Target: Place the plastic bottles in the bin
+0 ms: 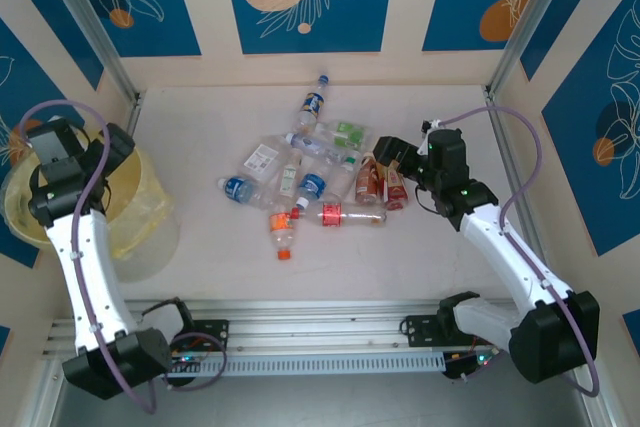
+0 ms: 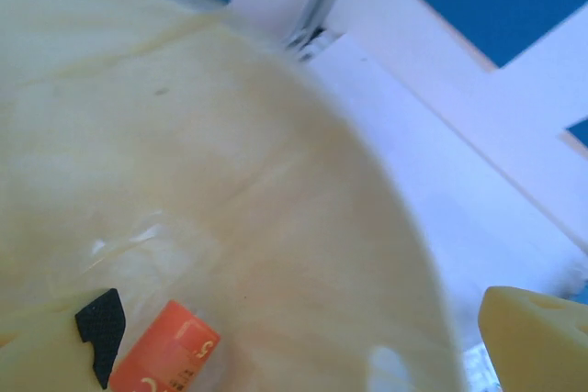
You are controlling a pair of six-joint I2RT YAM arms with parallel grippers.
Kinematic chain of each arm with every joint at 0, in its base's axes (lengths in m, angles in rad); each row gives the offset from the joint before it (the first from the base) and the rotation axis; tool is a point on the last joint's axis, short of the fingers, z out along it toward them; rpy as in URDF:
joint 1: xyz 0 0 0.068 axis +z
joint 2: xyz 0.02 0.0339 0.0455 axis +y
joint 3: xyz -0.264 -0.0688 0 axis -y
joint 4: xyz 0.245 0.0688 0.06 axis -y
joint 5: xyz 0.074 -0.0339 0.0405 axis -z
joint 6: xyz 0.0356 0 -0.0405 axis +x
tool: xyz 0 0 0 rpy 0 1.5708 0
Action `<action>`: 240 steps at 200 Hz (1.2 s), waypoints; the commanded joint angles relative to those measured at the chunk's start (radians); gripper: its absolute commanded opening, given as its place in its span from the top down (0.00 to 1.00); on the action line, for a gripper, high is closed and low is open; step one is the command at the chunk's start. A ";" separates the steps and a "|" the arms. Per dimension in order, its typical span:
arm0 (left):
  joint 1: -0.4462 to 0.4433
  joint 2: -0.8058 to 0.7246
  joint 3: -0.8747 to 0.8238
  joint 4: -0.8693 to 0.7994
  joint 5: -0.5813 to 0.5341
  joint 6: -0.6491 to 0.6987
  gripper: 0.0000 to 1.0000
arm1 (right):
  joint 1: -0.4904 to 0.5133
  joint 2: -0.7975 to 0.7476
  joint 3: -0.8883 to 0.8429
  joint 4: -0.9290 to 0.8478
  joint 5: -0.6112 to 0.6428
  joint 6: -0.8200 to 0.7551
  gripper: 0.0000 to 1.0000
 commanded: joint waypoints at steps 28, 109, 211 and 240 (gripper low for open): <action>-0.232 -0.012 0.065 -0.009 -0.109 0.030 0.00 | -0.037 0.050 -0.040 -0.122 0.079 0.169 0.00; -0.344 -0.077 -0.185 0.496 0.545 -0.057 0.00 | -0.078 0.375 0.175 -0.332 0.014 -0.143 0.08; -0.559 -0.022 -0.238 0.532 0.574 -0.062 0.00 | -0.055 0.733 0.523 -0.533 -0.007 -0.321 0.12; -0.580 -0.001 -0.240 0.527 0.541 -0.054 0.00 | -0.048 0.833 0.623 -0.612 0.044 -0.323 0.12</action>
